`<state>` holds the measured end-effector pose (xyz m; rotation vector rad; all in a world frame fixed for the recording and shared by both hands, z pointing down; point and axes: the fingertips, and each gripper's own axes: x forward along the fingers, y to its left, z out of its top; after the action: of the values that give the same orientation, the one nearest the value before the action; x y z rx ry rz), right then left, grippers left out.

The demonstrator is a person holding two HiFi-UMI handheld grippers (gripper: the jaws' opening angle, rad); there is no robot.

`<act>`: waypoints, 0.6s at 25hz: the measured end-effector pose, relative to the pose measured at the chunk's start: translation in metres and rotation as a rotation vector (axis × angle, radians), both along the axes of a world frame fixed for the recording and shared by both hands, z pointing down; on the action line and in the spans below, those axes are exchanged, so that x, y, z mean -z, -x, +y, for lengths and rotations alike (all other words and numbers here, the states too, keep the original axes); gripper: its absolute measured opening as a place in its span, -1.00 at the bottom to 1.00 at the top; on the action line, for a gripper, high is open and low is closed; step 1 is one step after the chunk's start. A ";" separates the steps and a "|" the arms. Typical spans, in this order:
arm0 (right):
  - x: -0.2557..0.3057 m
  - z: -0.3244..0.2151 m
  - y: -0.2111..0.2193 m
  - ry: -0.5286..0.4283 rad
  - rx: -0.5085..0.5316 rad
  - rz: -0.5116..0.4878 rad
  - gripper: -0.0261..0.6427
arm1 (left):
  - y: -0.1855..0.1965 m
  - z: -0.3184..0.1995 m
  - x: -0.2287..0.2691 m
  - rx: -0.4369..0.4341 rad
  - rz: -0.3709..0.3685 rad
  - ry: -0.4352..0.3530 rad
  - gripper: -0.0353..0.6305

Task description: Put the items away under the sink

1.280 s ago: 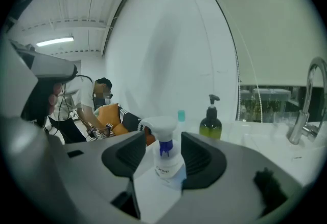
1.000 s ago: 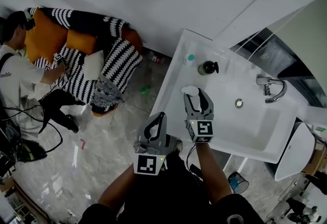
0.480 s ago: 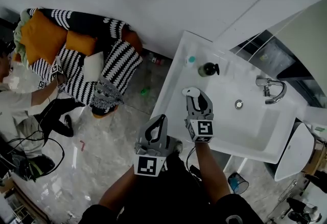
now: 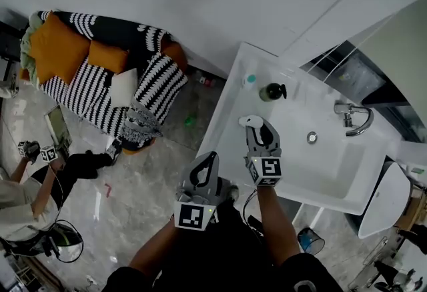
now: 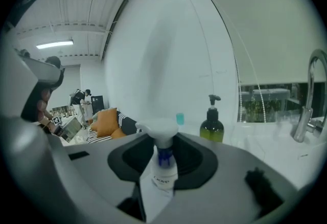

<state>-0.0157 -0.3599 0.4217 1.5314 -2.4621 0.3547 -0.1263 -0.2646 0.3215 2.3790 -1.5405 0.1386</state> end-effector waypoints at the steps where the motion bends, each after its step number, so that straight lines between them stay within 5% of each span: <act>1: 0.000 0.001 -0.002 0.001 0.002 -0.001 -0.55 | -0.001 0.000 0.001 -0.002 -0.002 -0.005 -0.87; 15: 0.018 0.028 -0.012 -0.024 0.017 0.000 -0.57 | -0.018 0.013 0.013 -0.023 -0.012 -0.030 -0.87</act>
<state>-0.0035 -0.3322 0.4036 1.5190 -2.4866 0.3236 -0.1082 -0.2518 0.3084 2.4240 -1.5313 0.1360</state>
